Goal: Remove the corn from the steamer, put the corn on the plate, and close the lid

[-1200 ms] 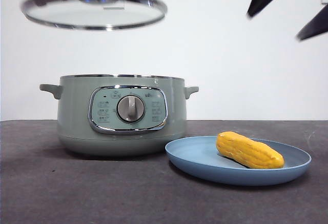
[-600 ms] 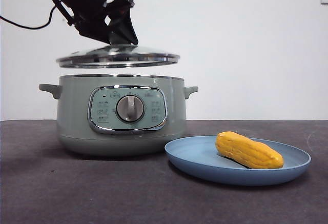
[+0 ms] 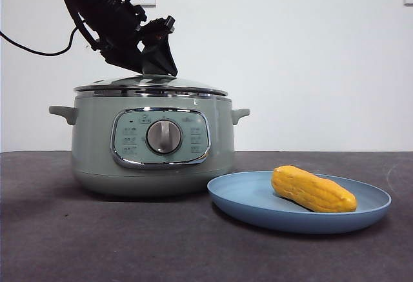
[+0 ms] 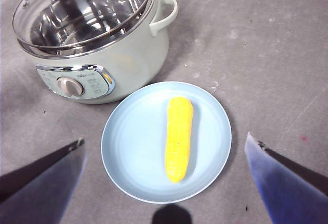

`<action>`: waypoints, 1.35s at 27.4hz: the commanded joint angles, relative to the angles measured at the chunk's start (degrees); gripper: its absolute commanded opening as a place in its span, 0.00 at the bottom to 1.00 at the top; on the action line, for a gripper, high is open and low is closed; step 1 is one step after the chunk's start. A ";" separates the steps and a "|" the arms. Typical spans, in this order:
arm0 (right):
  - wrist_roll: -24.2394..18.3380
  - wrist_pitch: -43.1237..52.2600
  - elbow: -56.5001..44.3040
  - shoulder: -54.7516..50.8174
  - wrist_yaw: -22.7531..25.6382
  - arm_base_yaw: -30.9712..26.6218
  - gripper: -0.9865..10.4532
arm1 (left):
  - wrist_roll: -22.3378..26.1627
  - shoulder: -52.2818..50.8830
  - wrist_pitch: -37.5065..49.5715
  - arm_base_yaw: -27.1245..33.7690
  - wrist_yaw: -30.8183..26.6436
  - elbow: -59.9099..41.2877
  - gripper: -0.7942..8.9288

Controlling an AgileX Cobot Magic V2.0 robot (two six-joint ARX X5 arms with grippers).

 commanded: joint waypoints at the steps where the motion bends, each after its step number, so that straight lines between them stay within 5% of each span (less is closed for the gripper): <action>1: 0.39 0.26 -0.31 -0.07 0.04 0.02 0.58 | 0.04 0.26 1.22 -0.46 0.33 0.48 0.07; 29: 0.15 0.26 -0.31 -0.04 0.02 0.02 0.58 | 1.62 0.26 -7.54 -2.01 -2.99 0.48 0.09; 30: 0.15 0.26 -0.31 -0.04 0.02 0.02 0.58 | 1.53 0.26 -7.54 -2.01 -2.99 0.48 0.13; 33: 0.15 0.26 -0.31 -0.04 0.02 0.02 0.58 | 1.53 0.26 -7.32 -2.01 -3.04 0.48 0.62; 37: 0.17 0.24 -0.31 -0.02 0.02 0.02 0.58 | 1.53 -0.24 -6.75 -1.95 -3.08 0.50 0.64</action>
